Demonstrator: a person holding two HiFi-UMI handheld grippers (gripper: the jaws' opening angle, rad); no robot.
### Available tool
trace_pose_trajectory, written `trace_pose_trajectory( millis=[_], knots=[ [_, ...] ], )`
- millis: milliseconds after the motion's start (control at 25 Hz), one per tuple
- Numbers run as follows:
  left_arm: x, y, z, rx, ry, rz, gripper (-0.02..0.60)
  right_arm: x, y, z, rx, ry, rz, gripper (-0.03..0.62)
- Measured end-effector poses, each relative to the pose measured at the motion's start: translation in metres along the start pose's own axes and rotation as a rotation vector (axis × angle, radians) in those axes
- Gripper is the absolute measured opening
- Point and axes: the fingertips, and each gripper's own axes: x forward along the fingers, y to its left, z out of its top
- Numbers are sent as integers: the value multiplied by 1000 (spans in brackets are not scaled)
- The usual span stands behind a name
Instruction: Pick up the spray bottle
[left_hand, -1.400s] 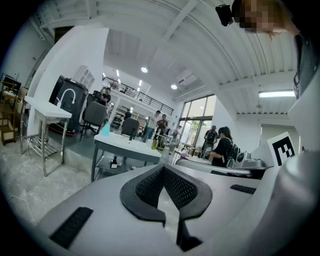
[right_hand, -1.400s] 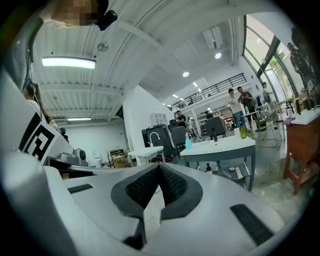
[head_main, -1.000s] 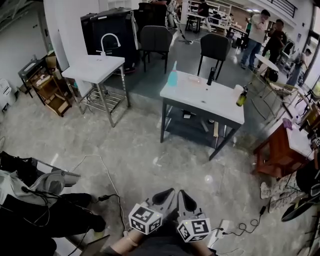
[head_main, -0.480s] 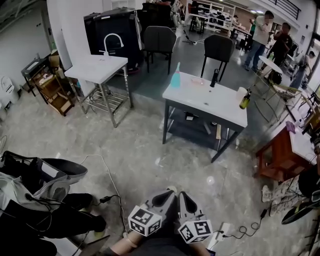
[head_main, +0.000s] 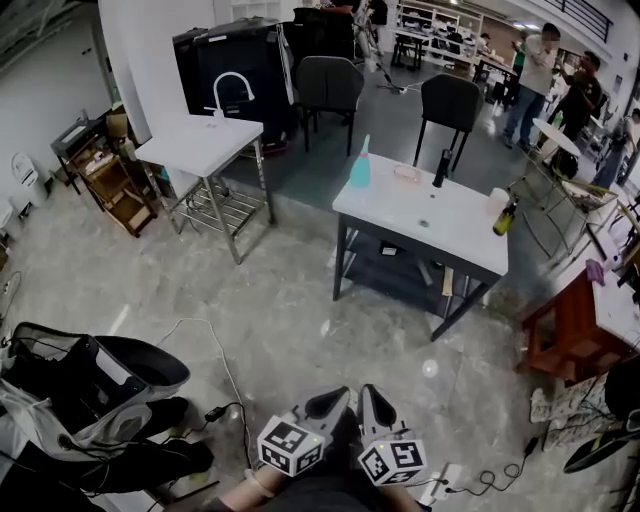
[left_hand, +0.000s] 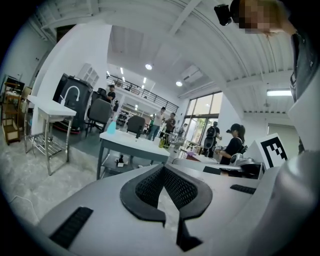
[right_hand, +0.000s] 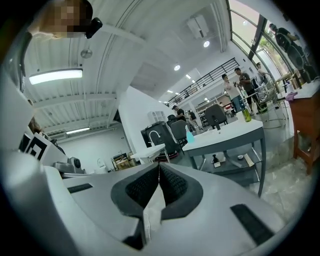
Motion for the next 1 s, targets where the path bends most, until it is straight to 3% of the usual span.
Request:
trace_pose_trajectory(
  millis=[600,1000],
  knots=[
    [105,65,43,-48,18,21,6,104,-72,48,8,30,15,8],
    [159,94,69,-30,17,54,6,154,-117,75,28,23,19,8]
  ],
)
